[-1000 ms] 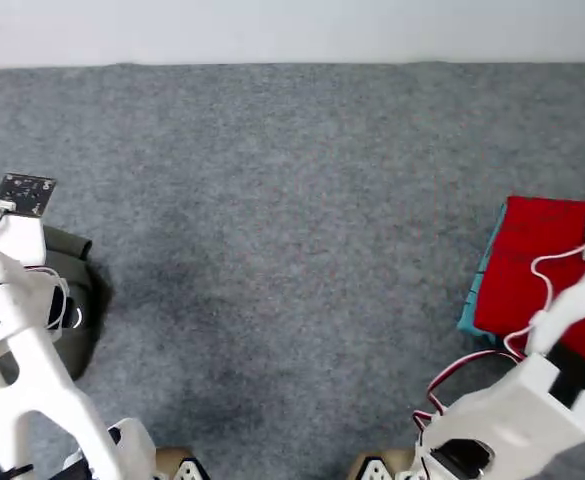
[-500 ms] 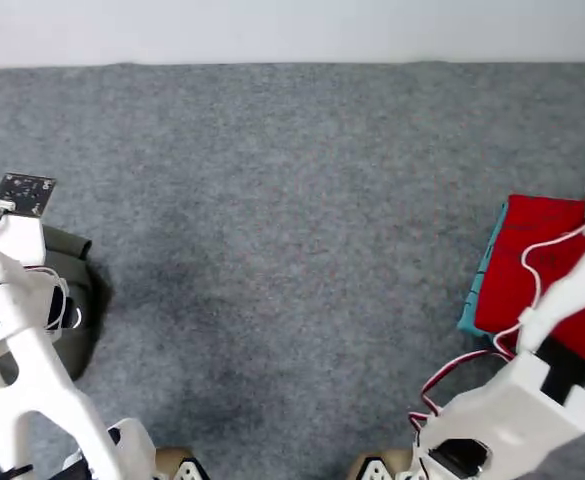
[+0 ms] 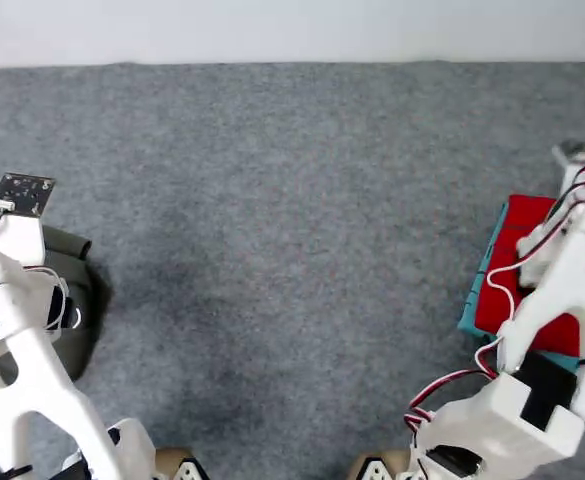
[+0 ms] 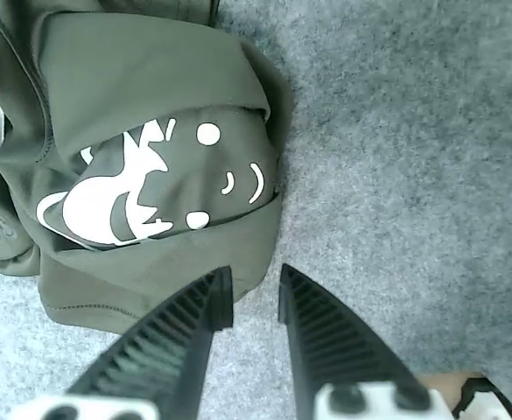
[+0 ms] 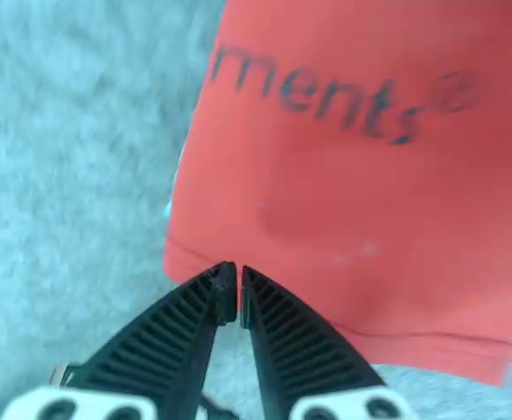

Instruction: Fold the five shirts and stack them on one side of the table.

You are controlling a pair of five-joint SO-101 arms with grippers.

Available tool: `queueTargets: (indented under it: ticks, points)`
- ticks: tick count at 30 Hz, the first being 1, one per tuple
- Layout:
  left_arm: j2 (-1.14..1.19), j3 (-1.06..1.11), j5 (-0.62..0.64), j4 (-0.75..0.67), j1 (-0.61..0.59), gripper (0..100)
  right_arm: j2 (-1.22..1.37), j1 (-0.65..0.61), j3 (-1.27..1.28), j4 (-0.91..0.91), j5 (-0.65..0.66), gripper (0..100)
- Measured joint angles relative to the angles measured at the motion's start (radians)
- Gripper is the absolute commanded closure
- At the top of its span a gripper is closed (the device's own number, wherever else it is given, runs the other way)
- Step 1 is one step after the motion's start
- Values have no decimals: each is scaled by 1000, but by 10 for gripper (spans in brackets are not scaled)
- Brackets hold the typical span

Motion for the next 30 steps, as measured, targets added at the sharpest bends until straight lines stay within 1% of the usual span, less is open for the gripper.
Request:
queueTargets:
  ticks: [4,8,12,15,18,21,24,27,30]
  points:
    - [0,0,0,0,3,906,51,-34,129,-95,-2,989]
    - [0,0,0,0,3,906,91,-66,138,-121,0,989]
    - [0,0,0,2,3,906,91,-58,34,-77,0,987]
    - [0,0,0,3,2,906,74,-17,-94,-48,9,987]
    - [0,0,0,3,2,906,64,38,-201,-49,80,987]
    - [0,0,0,3,2,906,64,101,-227,-160,147,987]
    - [0,0,0,3,2,906,106,163,-227,-313,201,987]
    - [0,0,0,3,2,906,207,213,-227,-457,226,987]
    - [0,0,0,3,2,907,315,233,-227,-543,230,989]
